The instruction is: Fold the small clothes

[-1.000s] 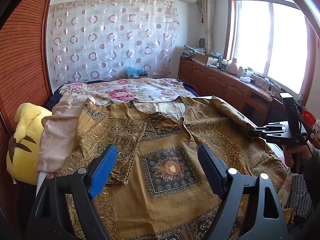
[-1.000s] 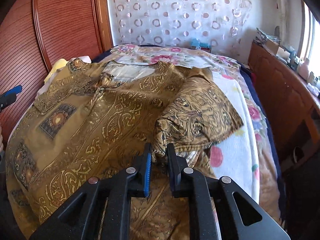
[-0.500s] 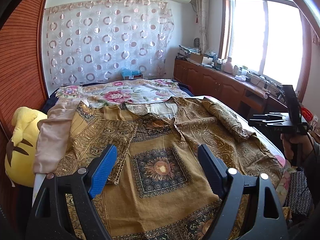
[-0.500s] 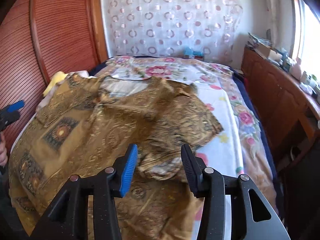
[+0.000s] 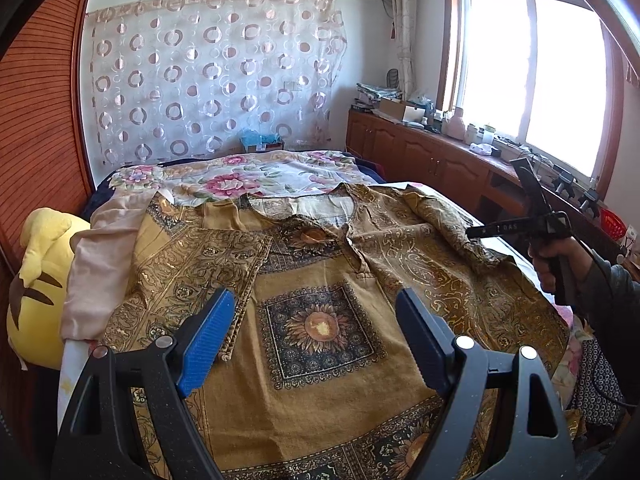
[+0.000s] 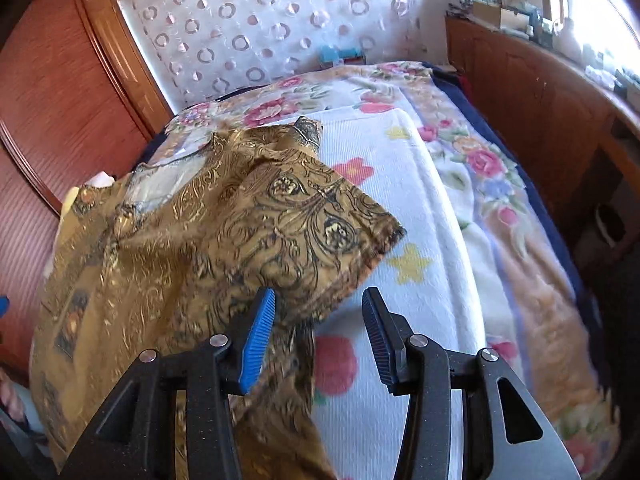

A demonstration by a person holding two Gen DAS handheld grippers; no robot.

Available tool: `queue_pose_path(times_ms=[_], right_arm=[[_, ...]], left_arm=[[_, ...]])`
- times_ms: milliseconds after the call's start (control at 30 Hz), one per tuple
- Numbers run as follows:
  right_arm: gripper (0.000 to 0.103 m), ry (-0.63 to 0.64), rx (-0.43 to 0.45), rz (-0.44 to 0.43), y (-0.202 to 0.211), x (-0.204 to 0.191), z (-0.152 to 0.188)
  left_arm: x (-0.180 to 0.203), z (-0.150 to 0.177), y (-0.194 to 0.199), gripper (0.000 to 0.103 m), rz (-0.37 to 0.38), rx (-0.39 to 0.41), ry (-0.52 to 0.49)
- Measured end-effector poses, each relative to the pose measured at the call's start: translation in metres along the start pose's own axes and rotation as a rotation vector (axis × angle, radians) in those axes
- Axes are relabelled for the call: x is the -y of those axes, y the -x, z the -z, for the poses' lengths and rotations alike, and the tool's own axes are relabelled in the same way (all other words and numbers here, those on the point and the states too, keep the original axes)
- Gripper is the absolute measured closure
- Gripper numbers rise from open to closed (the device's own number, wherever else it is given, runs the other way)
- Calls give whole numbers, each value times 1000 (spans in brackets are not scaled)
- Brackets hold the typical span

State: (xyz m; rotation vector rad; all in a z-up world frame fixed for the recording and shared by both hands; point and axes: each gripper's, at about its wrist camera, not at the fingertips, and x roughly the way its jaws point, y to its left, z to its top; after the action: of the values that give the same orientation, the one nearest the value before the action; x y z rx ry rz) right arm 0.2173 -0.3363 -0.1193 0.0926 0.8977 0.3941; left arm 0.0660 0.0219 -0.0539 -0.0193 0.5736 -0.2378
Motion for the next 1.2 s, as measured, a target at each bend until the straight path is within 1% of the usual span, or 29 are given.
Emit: queue_pose_path(times_ms=[33,67,100,133,167,233,367,433,500,533,567,633,733,800,900,967,1100,1200], right_arm=[[60,8,-3,4,-3,-3,-3],[72,18,-7,1,-7,-5,-5],[80,33,-12,-4,-9,-7,-6],[90,55,-12,-6,-10,-12,-8],[92,83,2,5,-10,-17,-11],[93,136,46,31,-5,-28,-17],[93,209,122,9,12,-62,-28],[93,245,139,-5,16,-79,-30],[93,276,133,-40,18,-99,-30],[91,292,135,-57,18,-107,-29],[84,306,135,-68,19,-114,-27],[79,323,139,-98,20,-124,-23],[64,335,163,-129,32,-127,-16],[63,347,175,-114,33,-121,-12],[63,357,169,-43,30,-113,-7],[63,349,141,-11,20,-110,-5],[63,327,76,67,-13,-95,0],[63,305,34,68,-28,-91,-1]], left_arm=[[-1,1,0,19,0,-2,3],[-1,1,0,19,2,-2,5],[-2,2,0,19,2,-1,8],[-2,2,1,19,1,0,9],[-3,3,2,19,0,1,11],[-4,4,2,19,0,0,15],[-7,5,3,19,-3,0,22],[-8,5,3,19,-7,1,25],[-11,5,3,19,-10,0,31],[-13,6,3,19,-11,0,36],[-15,6,3,19,-14,0,38],[-17,7,4,19,-18,0,42],[-20,8,5,19,-20,1,48],[-22,7,5,19,-23,2,49],[-26,6,3,19,-35,0,48],[-31,4,0,19,-49,-2,45],[-43,3,-5,19,-71,-15,59],[-48,5,-5,19,-78,-15,68]])
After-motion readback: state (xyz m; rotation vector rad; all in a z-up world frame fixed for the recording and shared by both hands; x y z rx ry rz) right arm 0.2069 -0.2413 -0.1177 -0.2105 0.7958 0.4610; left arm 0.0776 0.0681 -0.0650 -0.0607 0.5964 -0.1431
